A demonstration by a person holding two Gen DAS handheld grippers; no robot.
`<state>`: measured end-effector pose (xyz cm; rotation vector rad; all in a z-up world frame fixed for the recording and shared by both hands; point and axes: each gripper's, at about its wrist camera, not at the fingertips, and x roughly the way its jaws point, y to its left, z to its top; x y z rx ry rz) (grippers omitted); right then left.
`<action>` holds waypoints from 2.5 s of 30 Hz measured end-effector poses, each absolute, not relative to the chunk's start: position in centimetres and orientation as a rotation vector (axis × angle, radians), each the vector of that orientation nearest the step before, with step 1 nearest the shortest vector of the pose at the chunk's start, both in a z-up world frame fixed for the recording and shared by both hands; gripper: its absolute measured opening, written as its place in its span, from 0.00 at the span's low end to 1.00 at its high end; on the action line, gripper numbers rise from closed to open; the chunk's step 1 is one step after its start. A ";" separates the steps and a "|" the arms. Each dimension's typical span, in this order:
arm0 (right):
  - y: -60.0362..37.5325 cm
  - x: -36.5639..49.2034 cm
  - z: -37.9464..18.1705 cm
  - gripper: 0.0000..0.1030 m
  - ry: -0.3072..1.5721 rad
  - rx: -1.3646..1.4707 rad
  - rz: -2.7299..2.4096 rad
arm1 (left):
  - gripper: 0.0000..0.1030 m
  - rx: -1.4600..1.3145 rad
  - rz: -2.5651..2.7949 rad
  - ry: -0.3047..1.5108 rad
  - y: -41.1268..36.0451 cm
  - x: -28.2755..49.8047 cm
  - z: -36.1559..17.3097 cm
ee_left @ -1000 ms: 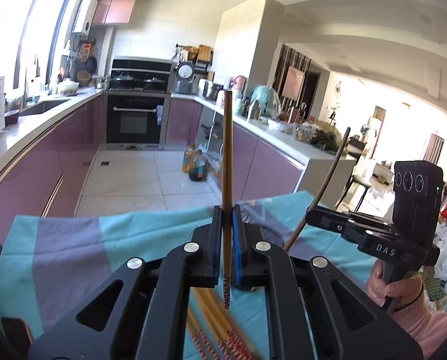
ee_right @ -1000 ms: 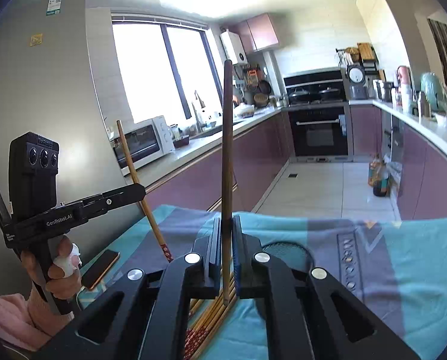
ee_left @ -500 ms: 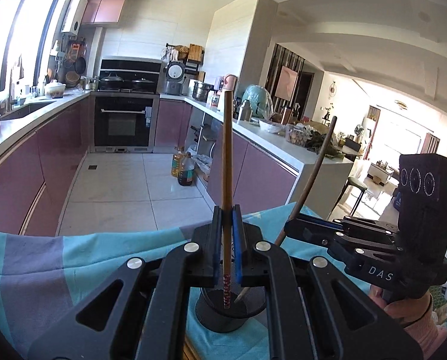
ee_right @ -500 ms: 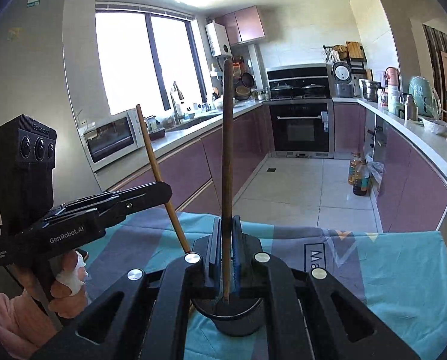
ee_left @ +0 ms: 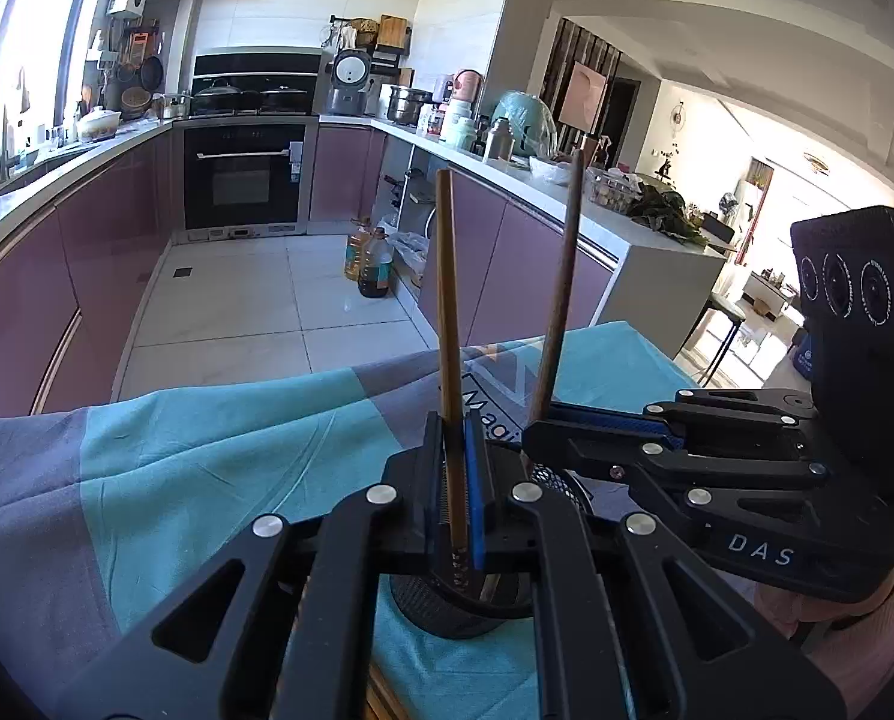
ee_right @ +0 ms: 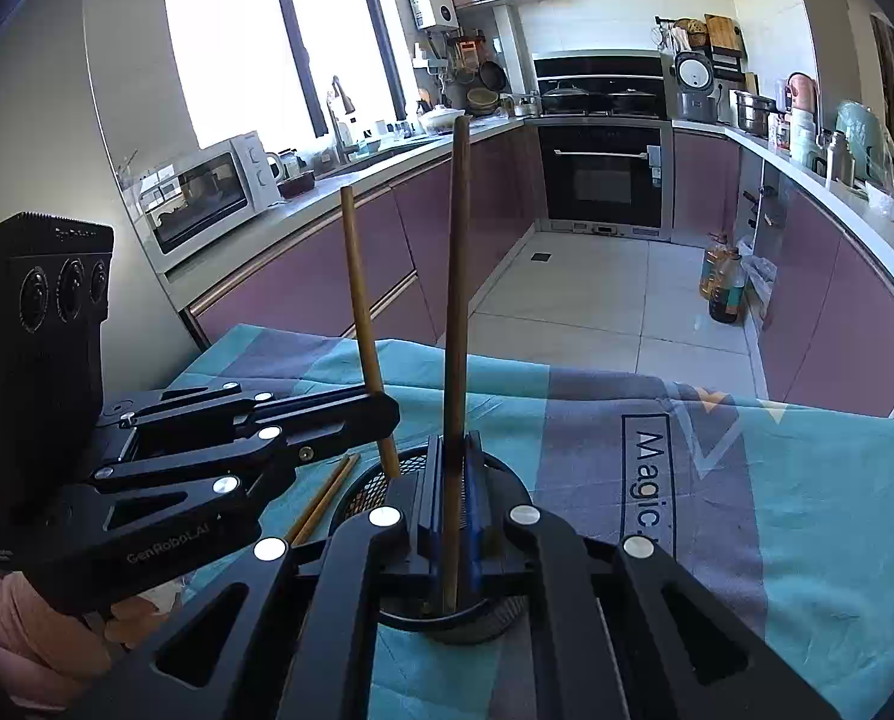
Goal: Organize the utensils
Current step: 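Lift the chopstick upright with the right gripper and drop it into the mesh cup, then lower the right gripper onto another chopstick and close it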
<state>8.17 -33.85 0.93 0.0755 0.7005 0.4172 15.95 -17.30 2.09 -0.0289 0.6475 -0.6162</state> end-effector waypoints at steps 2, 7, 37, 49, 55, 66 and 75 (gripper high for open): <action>-33.8 8.7 0.8 0.06 0.704 0.085 0.409 | 0.08 -0.026 -0.610 0.649 -17.1 16.3 1.7; -33.8 9.2 0.3 0.08 0.716 0.118 0.408 | 0.14 -0.027 -0.594 0.634 -16.7 16.5 1.5; -26.3 2.7 -7.4 0.37 0.889 0.066 0.540 | 0.34 0.108 -0.426 0.805 -2.7 9.7 -9.3; -25.7 2.9 -9.3 0.34 0.912 0.059 0.464 | 0.33 0.131 -0.438 0.882 -5.0 10.5 -11.4; -25.5 3.0 -9.4 0.32 0.916 0.033 0.438 | 0.35 0.123 -0.440 0.901 -4.9 10.8 -12.0; -25.4 3.5 -9.3 0.30 0.920 -0.015 0.393 | 0.30 0.153 -0.418 0.916 -5.1 11.8 -12.1; -24.7 4.9 -9.4 0.19 0.906 -0.020 0.343 | 0.22 0.156 -0.406 0.932 -6.1 14.2 -12.3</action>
